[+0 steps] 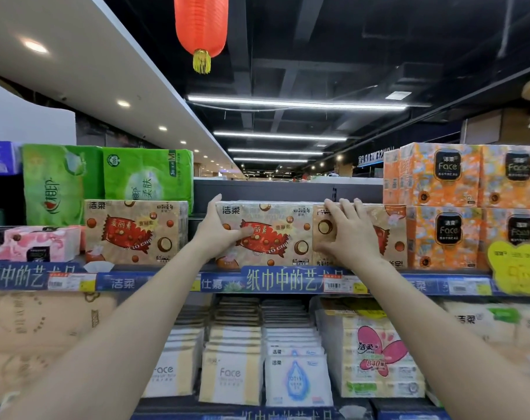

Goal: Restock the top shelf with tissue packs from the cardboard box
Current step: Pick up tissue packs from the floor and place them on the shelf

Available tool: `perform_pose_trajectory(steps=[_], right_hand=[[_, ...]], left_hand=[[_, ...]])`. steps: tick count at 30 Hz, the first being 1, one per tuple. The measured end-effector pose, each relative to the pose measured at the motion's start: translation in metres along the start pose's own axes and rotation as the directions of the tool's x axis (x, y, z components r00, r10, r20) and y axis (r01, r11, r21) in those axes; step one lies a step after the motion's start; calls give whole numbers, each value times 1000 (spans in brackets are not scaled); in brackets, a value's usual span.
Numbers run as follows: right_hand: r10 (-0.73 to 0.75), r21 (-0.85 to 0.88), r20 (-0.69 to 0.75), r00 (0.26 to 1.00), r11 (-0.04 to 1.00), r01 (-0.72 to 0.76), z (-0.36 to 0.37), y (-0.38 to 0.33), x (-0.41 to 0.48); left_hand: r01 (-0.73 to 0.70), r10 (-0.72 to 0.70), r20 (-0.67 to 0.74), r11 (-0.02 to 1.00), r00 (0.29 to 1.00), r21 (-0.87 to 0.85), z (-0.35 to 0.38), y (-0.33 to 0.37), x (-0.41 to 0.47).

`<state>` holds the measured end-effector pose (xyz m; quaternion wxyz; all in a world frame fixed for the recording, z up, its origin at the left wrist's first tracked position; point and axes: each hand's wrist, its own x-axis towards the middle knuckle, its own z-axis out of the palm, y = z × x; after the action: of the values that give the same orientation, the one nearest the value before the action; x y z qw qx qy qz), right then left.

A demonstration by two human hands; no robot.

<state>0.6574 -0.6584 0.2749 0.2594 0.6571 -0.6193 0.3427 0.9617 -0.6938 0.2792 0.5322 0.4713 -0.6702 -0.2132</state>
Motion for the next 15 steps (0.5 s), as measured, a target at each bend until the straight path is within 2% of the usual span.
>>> perform_pose_trajectory(steps=[3,6,9,11,15], right_hand=[[-1,-21,0,1000,1000,1,1,-2,3],[20,-49,65,998,999,-17,-3,-6,6],[52,-18,131,990,999,-50,-13,-12,9],[12,-33,96,995,999,-9,-16,-20,10],[-3,77,135,991,997,-8,-14,-37,14]], left_hand=[[-13,13,-17,1000,1000,-14,3,0,-2],[-12,12,4,998,1000,-57,1,0,-7],[63,-62,10,986,998,-155,-9,4,-7],[130,-138,-15,963,990,-235,-21,10,0],[228,-208,95,917,974,-327,-37,18,12]])
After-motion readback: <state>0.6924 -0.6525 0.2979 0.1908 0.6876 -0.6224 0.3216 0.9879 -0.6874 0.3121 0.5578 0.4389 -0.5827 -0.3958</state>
